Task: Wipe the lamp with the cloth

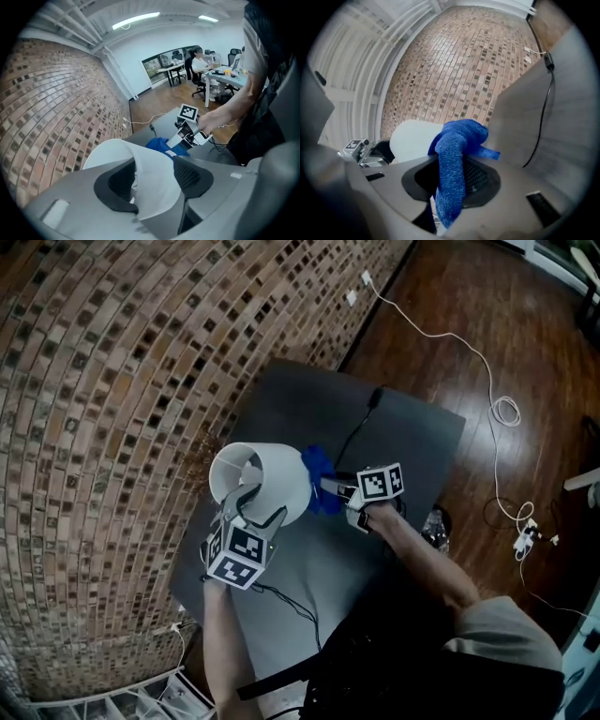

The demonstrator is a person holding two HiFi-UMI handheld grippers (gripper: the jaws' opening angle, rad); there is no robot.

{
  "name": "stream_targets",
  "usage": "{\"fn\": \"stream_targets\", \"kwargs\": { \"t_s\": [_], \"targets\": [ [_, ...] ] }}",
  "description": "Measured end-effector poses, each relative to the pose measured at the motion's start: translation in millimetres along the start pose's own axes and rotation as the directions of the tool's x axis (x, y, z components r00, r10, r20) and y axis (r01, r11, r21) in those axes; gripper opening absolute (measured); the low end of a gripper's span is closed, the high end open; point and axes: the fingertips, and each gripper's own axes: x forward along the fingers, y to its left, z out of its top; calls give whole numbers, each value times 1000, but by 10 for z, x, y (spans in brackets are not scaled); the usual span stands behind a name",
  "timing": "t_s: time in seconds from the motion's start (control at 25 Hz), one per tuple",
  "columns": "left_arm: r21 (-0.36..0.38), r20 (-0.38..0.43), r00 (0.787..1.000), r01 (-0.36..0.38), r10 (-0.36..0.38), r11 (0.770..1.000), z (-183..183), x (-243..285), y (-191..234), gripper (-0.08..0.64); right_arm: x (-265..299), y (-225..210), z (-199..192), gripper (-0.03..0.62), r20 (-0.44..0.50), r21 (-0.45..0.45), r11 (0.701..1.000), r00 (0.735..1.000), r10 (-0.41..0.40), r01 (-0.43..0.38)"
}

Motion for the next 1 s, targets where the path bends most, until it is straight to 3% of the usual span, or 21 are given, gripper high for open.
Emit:
{"fn": "stream_targets", "kwargs": {
  "t_s": [0.08, 0.2, 0.28, 0.32, 0.4, 0.48, 0.64, 0.72, 0.8, 0.92, 1.0],
  "targets": [
    [-60, 17, 1000, 12, -11, 998, 12, -44, 62, 99, -1, 38, 18, 101, 7, 32, 999, 999, 38, -38],
    [-195, 78, 995, 77, -63, 978, -57, -191, 59, 65, 25, 206, 23, 101, -35, 5, 998, 997, 65, -65],
    [-311, 137, 989, 101, -61, 945, -184, -354, 4, 54, 49, 399, 25, 101, -69, -34, 996, 994, 85, -88],
    [-381, 184, 982, 110, -41, 918, -266, -455, -23, 52, 64, 509, 21, 101, -87, -58, 993, 991, 98, -103],
    [-524, 297, 955, 141, 25, 840, -475, -675, -97, 48, 123, 722, -24, 101, -135, -121, 984, 984, 116, -133],
    [-646, 391, 913, 185, 114, 740, -753, -864, -223, 40, 232, 905, -144, 101, -199, -198, 967, 973, 118, -158],
    [-804, 467, 832, 259, 298, 536, -1426, -1003, -722, 44, 488, 1179, -617, 101, -366, -321, 921, 926, 94, -220],
    [-835, 461, 829, 283, 317, 472, -1756, -935, -992, 48, 616, 1252, -907, 101, -436, -355, 901, 897, 76, -249],
    [-859, 440, 842, 294, 312, 418, -2042, -814, -1145, 48, 735, 1280, -1204, 101, -489, -375, 888, 871, 56, -267],
    [-899, 413, 837, 312, 360, 307, -2257, -641, -1382, 77, 727, 1242, -1549, 101, -571, -378, 878, 820, 28, -293],
    [-900, 426, 820, 342, 382, 270, -2321, -614, -1458, 77, 697, 1193, -1599, 101, -602, -379, 877, 798, 10, -297]
  ]
}}
